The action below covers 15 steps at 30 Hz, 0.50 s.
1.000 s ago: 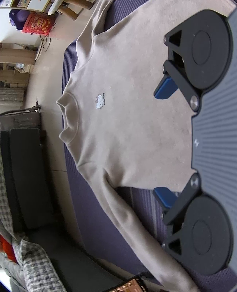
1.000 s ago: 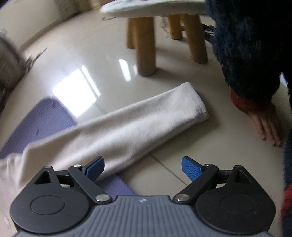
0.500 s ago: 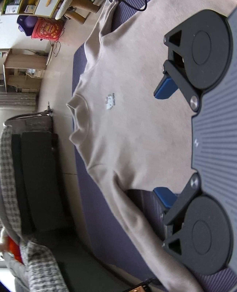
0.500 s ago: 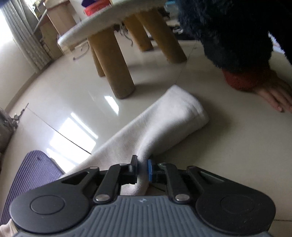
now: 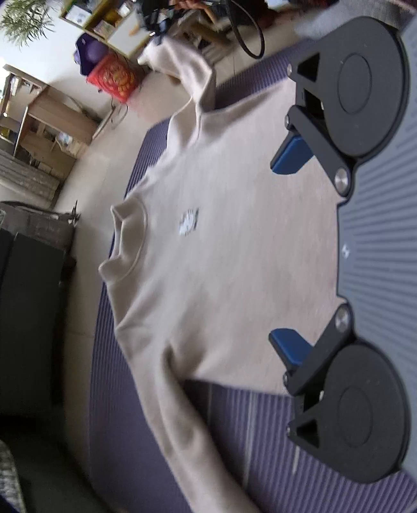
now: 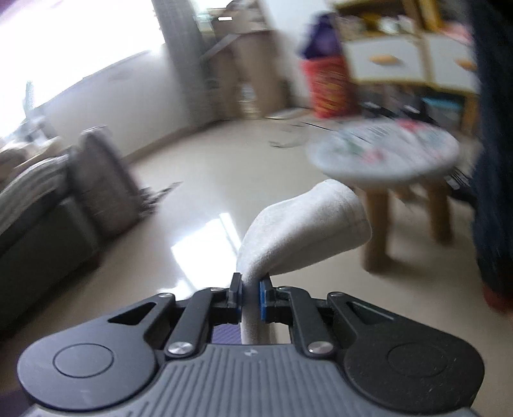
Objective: Fold clothes
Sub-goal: 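Lift the sleeve and carry it across the shirt body with the right gripper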
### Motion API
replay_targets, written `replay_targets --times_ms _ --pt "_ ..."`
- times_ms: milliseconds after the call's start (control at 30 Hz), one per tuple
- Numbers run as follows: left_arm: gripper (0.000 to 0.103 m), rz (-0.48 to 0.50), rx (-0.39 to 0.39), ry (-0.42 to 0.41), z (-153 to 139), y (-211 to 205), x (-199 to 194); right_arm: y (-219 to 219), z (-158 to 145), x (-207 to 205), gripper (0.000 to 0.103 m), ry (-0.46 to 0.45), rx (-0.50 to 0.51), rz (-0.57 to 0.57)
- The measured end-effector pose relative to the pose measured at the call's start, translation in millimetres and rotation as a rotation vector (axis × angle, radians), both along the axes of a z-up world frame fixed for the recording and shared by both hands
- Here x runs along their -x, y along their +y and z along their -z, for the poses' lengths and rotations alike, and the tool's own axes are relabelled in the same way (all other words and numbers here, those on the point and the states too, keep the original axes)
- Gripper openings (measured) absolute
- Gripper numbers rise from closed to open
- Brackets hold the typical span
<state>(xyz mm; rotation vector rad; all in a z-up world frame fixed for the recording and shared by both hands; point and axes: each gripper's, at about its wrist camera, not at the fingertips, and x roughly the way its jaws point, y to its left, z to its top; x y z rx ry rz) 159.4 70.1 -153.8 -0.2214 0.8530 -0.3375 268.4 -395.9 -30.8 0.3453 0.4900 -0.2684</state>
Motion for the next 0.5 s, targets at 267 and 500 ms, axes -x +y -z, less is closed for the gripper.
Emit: replay_targets --times_ms 267,500 --pt "0.102 0.056 0.112 0.009 -5 0 1 86 -31 24 0.009 0.005 0.212 -0.329" --pt "0.102 0.067 0.280 0.091 2 10 -7 177 -3 52 0.009 0.060 0.300 -0.572"
